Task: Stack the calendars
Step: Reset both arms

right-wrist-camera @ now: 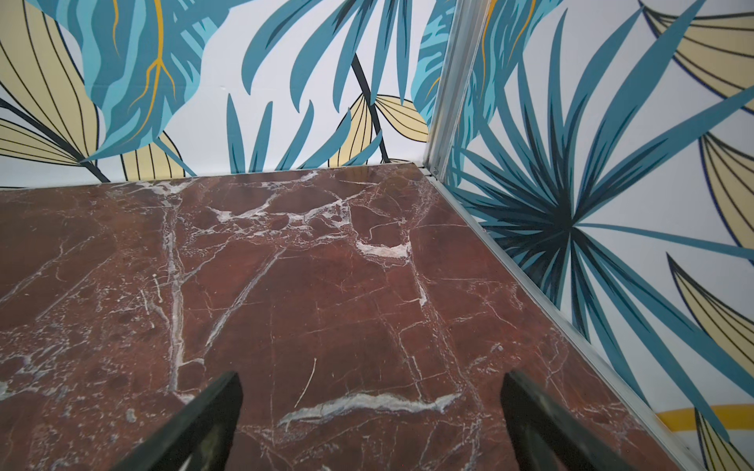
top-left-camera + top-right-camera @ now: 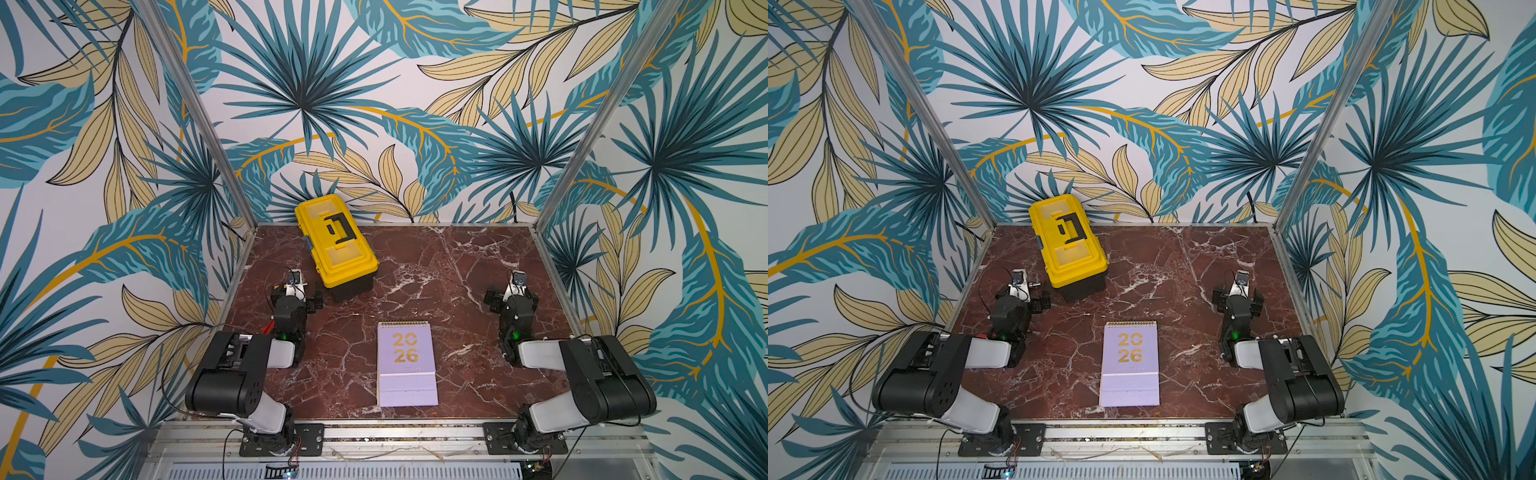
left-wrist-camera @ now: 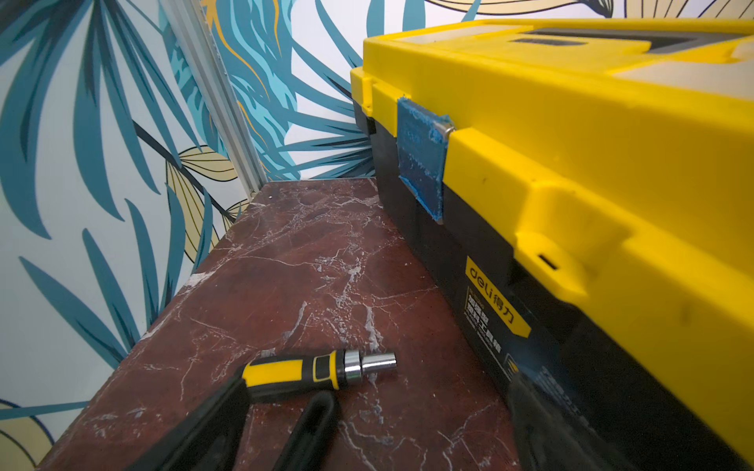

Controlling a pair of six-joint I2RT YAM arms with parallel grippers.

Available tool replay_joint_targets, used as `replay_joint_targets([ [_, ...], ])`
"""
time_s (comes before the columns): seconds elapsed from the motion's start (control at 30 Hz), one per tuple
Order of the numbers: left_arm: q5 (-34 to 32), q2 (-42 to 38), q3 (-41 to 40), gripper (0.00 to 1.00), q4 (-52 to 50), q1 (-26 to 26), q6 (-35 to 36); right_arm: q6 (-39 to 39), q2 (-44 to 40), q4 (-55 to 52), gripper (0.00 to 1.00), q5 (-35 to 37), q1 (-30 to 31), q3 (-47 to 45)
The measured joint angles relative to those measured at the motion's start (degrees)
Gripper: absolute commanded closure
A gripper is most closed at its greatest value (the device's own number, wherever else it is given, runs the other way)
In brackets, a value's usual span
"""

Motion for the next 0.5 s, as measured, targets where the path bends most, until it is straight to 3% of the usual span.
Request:
replay_joint_targets([
  [0.5,-1.0,0.0,0.1,0.0,-0.7,0.1,-0.7,0.4,0.0,-2.4,0.0,-0.5,-0.2,0.1],
])
